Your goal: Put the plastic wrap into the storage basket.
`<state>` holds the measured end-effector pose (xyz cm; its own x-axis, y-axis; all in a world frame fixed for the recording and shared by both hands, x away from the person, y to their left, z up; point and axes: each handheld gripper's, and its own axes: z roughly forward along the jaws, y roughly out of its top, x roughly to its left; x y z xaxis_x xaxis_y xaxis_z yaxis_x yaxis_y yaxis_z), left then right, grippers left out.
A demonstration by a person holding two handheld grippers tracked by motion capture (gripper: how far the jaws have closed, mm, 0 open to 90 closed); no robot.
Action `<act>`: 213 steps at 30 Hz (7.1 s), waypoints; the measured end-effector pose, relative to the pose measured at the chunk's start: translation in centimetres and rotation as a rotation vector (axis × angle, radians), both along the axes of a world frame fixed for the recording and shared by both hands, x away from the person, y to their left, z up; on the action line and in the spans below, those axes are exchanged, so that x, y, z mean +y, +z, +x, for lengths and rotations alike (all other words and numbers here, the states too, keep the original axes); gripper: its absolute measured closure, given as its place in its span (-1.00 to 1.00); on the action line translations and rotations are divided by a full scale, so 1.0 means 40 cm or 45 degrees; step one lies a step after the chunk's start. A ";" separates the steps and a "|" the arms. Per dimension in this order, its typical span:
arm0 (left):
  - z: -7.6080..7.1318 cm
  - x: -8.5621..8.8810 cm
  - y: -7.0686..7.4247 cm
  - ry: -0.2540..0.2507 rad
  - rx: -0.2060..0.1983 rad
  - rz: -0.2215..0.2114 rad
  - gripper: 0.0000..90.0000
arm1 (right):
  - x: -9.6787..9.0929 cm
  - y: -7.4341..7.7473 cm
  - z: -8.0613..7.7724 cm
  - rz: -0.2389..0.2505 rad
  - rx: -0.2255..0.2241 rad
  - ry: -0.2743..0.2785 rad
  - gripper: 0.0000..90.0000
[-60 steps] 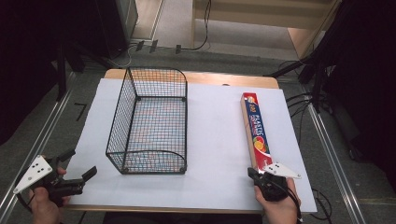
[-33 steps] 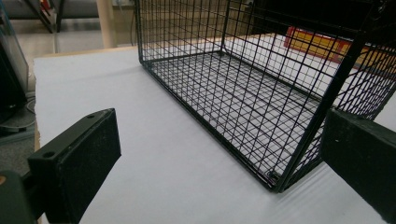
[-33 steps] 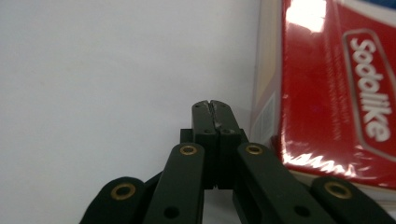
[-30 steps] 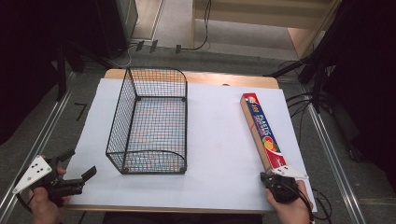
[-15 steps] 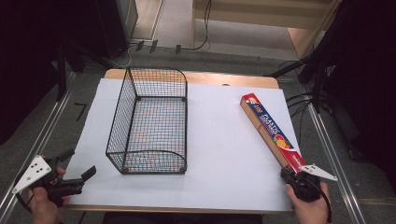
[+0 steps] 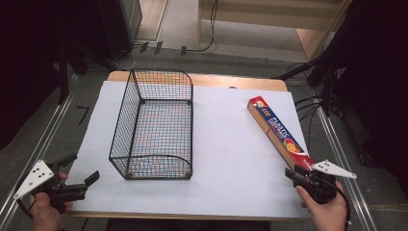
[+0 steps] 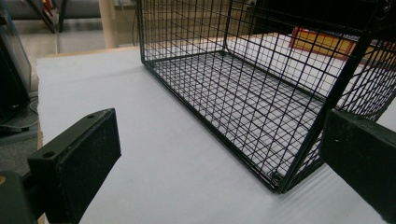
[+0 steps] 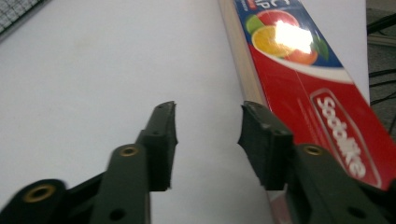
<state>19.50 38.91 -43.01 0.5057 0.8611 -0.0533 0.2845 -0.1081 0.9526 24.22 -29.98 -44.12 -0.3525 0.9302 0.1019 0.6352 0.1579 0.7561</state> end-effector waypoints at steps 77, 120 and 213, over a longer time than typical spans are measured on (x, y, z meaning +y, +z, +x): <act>-0.008 0.015 -0.002 0.019 0.000 -0.015 -1.00 | 0.088 0.006 0.460 -0.430 0.641 0.069 -0.05; -0.007 0.009 -0.002 0.008 -0.001 -0.010 -1.00 | 0.255 0.179 0.251 -0.606 0.359 1.005 -0.06; -0.011 0.017 0.005 0.001 -0.031 -0.028 -1.00 | 0.730 0.290 0.303 -0.727 0.219 1.391 -0.07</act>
